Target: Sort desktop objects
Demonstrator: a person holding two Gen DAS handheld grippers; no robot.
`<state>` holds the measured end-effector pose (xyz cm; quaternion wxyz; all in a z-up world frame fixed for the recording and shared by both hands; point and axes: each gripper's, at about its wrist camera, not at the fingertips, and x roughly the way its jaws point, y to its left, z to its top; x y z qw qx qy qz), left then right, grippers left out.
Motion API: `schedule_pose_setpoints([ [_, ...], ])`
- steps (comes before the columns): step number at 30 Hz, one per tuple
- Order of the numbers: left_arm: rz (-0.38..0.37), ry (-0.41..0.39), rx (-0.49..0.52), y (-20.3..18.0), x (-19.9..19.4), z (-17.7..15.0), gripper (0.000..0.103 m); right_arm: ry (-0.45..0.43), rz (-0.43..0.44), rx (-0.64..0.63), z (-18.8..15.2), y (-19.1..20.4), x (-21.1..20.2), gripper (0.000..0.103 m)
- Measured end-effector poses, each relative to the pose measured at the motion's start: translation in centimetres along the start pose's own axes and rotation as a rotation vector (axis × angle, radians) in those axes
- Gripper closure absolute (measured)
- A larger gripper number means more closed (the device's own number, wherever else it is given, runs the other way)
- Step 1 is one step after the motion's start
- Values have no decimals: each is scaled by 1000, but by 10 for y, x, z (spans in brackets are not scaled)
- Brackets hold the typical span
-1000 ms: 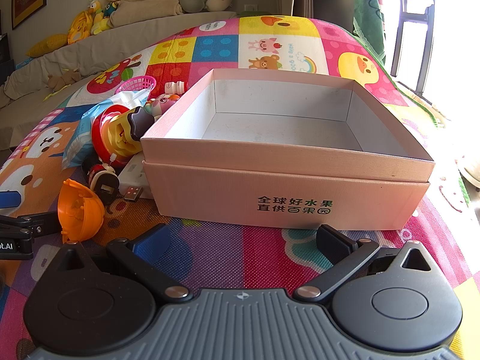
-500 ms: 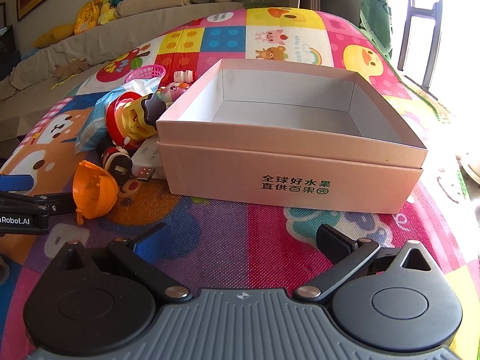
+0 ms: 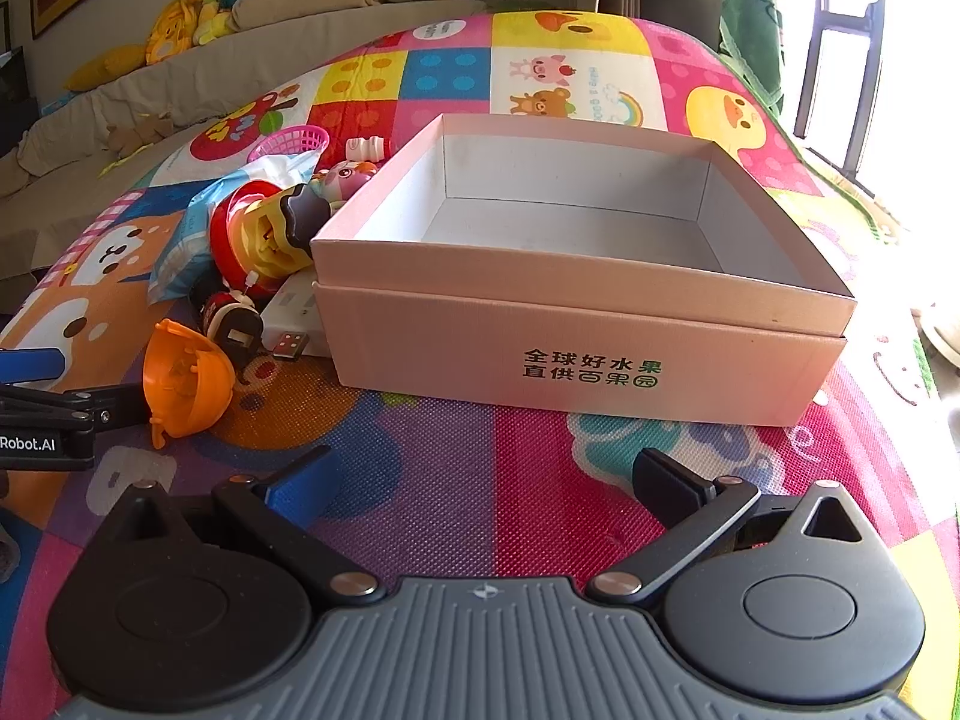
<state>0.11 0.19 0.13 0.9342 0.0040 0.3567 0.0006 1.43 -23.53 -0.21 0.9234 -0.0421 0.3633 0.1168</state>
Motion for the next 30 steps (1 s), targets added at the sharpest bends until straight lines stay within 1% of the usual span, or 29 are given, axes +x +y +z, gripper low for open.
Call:
schedule_pose_setpoints([
  [8, 0, 0, 0, 0, 0, 0, 0, -7, 6, 14, 0, -1, -1, 0],
  [11, -2, -1, -1, 0, -1, 0, 0, 1, 23, -1, -1, -3, -3, 0],
  [14, -10, -1, -2, 0, -2, 1, 0, 14, 19, -21, 1, -1, -2, 0],
  [17, -49, -4, -16, 5, -6, 3, 0, 25, 38, -30, 2, -3, -3, 0],
  [19, -73, -10, -17, 9, -10, 5, 0, 59, 60, -52, 5, -3, -5, 0],
  [21, -73, -41, -13, 13, -14, 9, 0, 86, 116, -56, 14, -5, -12, 0],
  [23, -56, -82, -12, 16, -17, 16, 0, 49, 151, -52, 29, -6, -26, 0],
  [26, -39, -136, -41, 26, -14, 28, 0, -60, 187, -64, 79, 2, -52, 0],
  [27, -34, -145, -53, 28, -12, 30, 0, -87, 190, -64, 101, 7, -56, 0],
  [28, -27, -151, -74, 34, -9, 33, 0, -101, 201, -61, 119, 11, -57, 0],
  [30, -23, -153, -110, 45, -6, 36, 0, -91, 257, -47, 169, 23, -43, 0],
])
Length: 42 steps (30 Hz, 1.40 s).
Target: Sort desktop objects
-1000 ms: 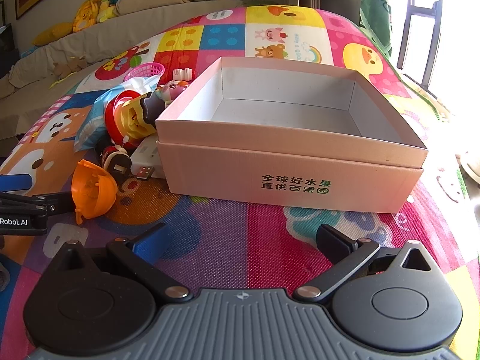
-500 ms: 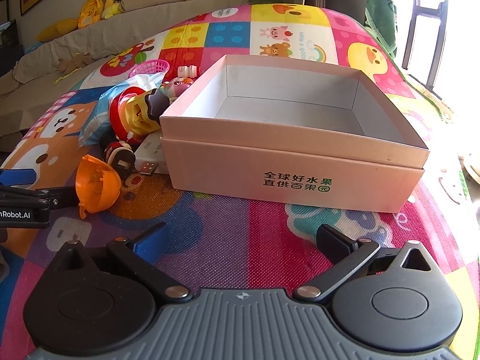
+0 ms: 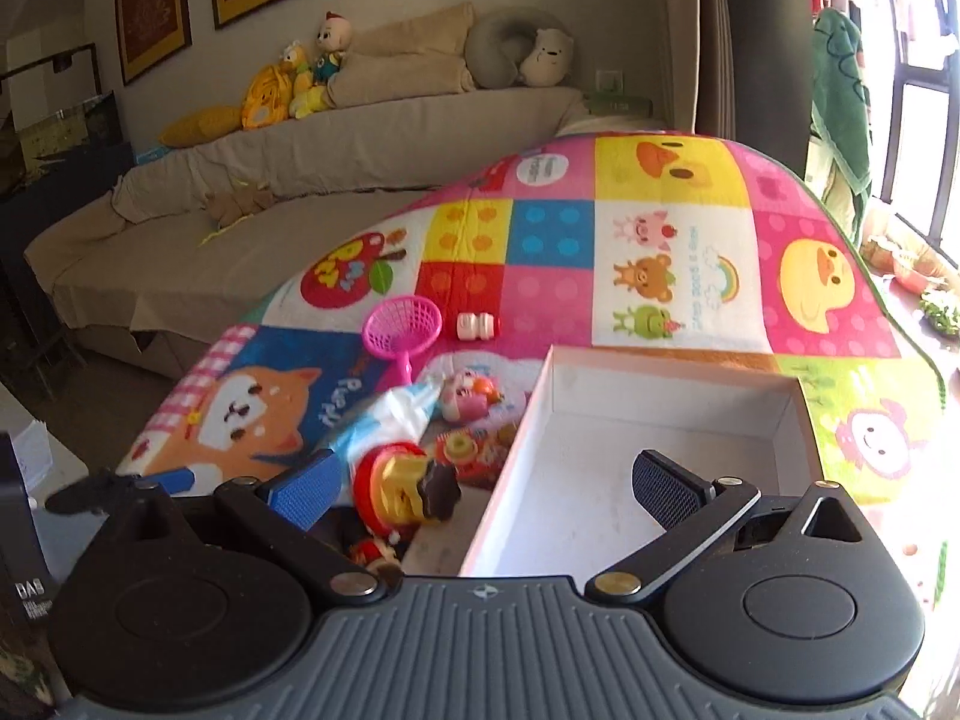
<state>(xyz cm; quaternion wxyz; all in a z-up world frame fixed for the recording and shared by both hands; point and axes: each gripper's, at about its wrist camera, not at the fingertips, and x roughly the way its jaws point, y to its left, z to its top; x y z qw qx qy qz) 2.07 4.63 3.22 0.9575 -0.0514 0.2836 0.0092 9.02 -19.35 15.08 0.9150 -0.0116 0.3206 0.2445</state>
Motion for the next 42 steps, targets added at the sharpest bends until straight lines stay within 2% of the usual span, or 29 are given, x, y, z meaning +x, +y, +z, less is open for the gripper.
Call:
schedule_pose_setpoints([
  [1, 4, 0, -21, 6, 1, 1, 0, 9, 12, 3, 16, 2, 12, 2],
  [3, 11, -4, -77, 20, 2, 3, 0, 58, 12, 18, 52, 7, 54, 18],
  [5, 9, -9, -143, 32, 4, 2, 0, 140, 23, 89, 74, 5, 101, 40],
  [7, -10, -11, -194, 41, 6, 0, 0, 207, 49, 149, 87, 1, 148, 39],
  [8, -20, -9, -208, 43, 7, -1, 0, 239, 55, 151, 91, 2, 175, 35],
  [11, -36, -8, -220, 45, 7, -4, 0, 260, -35, 116, 93, 9, 235, 21],
  [16, -45, 1, -231, 47, 8, -5, 0, 356, -108, 9, 90, 22, 304, 19],
  [19, -49, 1, -256, 51, 9, -5, 0, 372, -152, -15, 89, 21, 322, 23],
  [24, -49, -4, -272, 53, 7, -5, 0, 366, -153, 8, 91, 13, 324, 31],
  [26, -54, -10, -266, 52, 5, -4, 0, 367, -154, -20, 89, 15, 318, 44],
  [30, -62, -16, -236, 46, 3, -3, 0, 386, -123, -54, 80, 19, 300, 60],
  [31, -65, -14, -229, 43, 2, -4, 0, 404, -105, -59, 77, 21, 295, 69],
  [33, -70, -10, -222, 40, 2, -5, 0, 433, -68, -60, 71, 23, 287, 73],
  [35, -77, -10, -217, 38, 2, -6, 0, 418, -42, -74, 71, 28, 274, 72],
  [36, -78, -11, -216, 38, 2, -6, 0, 392, -42, -62, 73, 28, 271, 68],
  [38, -79, -12, -223, 39, 3, -7, 0, 334, -78, -56, 80, 29, 268, 33],
  [39, -79, -11, -229, 40, 4, -7, 0, 314, -113, -75, 82, 31, 270, 30],
  [42, -82, -8, -252, 45, 5, -8, 0, 335, -157, -94, 83, 29, 288, 29],
])
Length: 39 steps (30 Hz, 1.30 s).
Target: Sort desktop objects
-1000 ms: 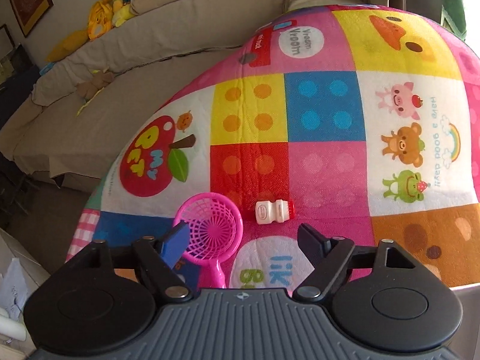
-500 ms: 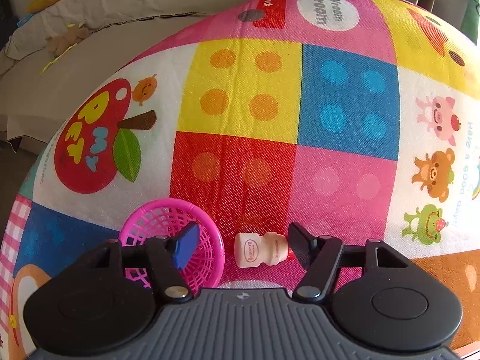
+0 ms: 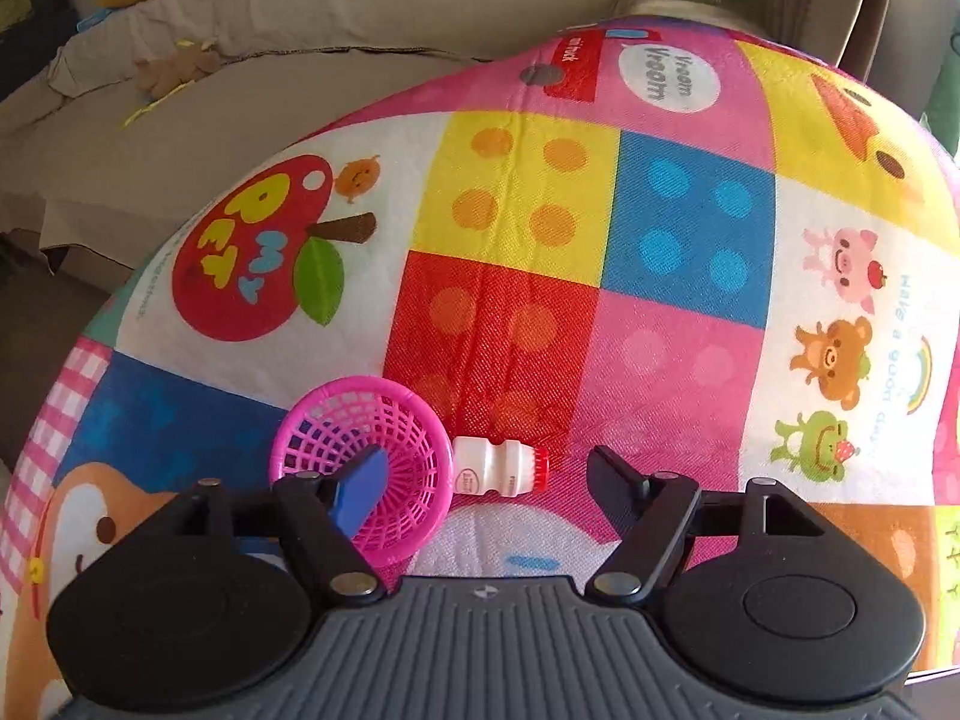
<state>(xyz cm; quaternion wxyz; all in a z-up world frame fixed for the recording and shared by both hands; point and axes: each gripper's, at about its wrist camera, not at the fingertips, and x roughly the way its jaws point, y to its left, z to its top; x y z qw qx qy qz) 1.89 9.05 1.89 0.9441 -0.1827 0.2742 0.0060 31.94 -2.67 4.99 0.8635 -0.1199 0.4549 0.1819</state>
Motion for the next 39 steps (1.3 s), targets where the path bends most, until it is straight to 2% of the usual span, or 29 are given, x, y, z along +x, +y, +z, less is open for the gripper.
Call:
schedule_pose_setpoints([
  [4, -10, 9, -14, 3, 1, 0, 0, 57, 35, 116, 8, -13, 28, 32],
  [5, -12, 10, -14, 3, 1, 0, 0, 71, 48, 134, 10, -16, 33, 44],
  [7, -21, 9, -14, 4, 0, 0, 0, 83, 58, 138, 11, -17, 36, 51],
  [10, -38, 1, 8, 0, -5, -1, 0, 72, 92, 104, 7, -12, 18, 58],
  [14, -86, 7, 100, -16, -14, -6, 0, -24, 215, 94, -7, -8, -47, 59],
  [17, -120, 30, 185, -29, -27, -18, 0, -82, 293, 67, -29, -1, -102, 59],
  [21, -163, 86, 281, -40, -42, -38, 0, -105, 362, 44, -81, -5, -153, 59],
  [24, -163, 129, 353, -48, -49, -51, 0, -101, 392, 59, -121, -14, -173, 59],
  [27, -131, 176, 388, -54, -47, -60, 0, -54, 447, 85, -154, -18, -175, 58],
  [29, -97, 198, 400, -57, -45, -64, 0, -42, 434, 103, -173, -18, -171, 57],
  [33, -56, 208, 428, -58, -49, -65, 0, -164, 290, 14, -214, -16, -184, 56],
  [35, -33, 206, 433, -56, -49, -63, 0, -216, 231, -40, -236, -17, -194, 47],
  [37, -2, 205, 438, -54, -44, -60, 0, -261, 181, -94, -258, -18, -204, 43],
  [39, 39, 198, 445, -52, -38, -57, 0, -281, 132, -131, -275, -18, -208, 37],
])
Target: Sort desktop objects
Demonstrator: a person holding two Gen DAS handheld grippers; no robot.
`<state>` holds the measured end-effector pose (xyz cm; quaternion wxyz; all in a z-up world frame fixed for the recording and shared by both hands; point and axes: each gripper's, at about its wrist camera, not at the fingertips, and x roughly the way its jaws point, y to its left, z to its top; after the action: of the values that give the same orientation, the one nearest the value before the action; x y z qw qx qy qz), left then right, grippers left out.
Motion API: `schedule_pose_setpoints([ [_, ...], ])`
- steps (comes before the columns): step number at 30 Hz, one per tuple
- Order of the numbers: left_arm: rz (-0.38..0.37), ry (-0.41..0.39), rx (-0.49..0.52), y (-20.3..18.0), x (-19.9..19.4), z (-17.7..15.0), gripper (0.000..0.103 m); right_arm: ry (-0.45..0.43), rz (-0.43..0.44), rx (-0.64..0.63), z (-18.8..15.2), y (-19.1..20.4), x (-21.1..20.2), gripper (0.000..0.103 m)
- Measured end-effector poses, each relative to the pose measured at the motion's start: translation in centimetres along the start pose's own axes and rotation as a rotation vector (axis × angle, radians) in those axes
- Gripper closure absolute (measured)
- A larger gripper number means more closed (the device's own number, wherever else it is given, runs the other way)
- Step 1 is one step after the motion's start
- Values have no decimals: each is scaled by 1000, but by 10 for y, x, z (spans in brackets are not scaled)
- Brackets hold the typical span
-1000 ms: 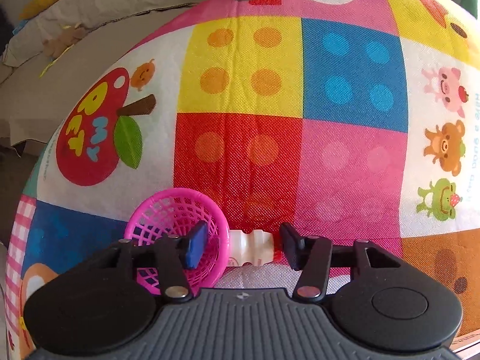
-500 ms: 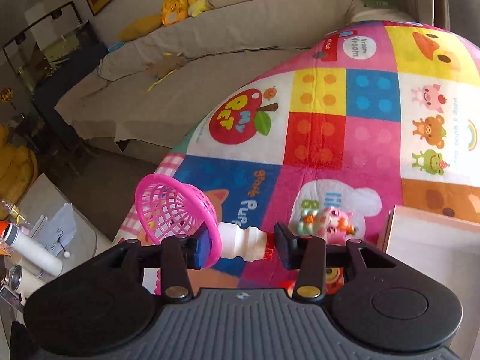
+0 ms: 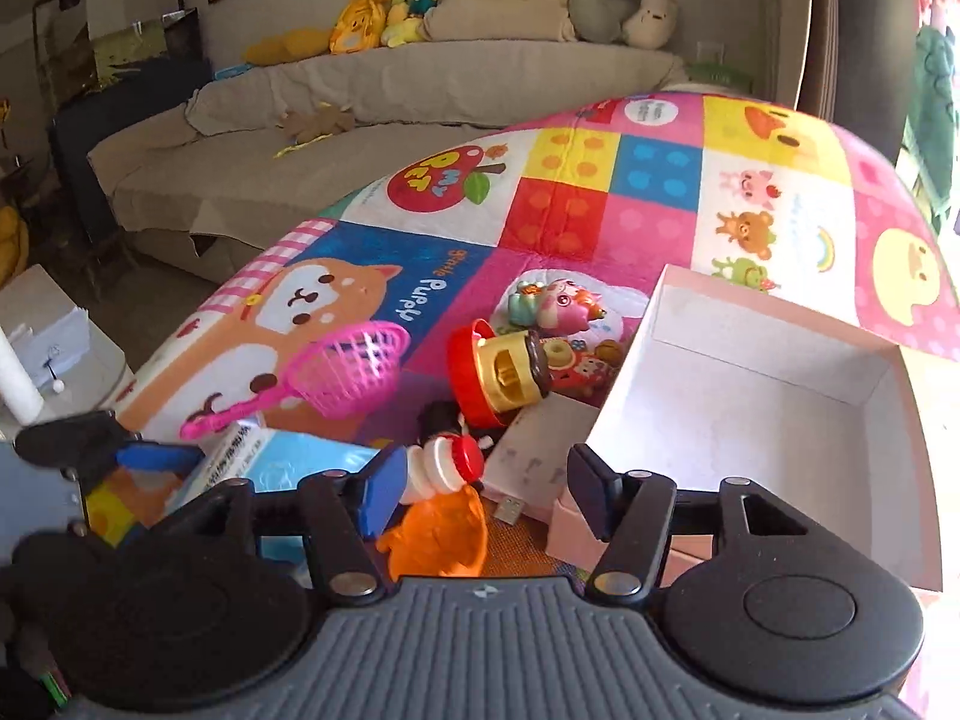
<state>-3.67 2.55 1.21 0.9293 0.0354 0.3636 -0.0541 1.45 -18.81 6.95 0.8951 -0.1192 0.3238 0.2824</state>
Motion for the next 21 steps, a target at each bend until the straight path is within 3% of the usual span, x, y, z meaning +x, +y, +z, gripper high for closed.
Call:
schedule_pose_setpoints([
  [7, 179, -26, -17, 12, 3, 17, 0, 32, -11, -13, -38, 9, 6, 36],
  [10, 172, -28, -26, 17, -5, 18, 0, 24, 15, -13, -43, 15, 11, 36],
  [14, 124, -31, -26, 18, -15, 13, 0, -46, -18, -2, -36, 9, 2, 36],
  [16, 89, -27, -48, 18, -18, 11, 0, -111, -84, 40, -28, -9, -12, 36],
  [21, 19, -41, -59, 7, -16, 9, 0, -224, -361, 217, -26, -76, -37, 18],
])
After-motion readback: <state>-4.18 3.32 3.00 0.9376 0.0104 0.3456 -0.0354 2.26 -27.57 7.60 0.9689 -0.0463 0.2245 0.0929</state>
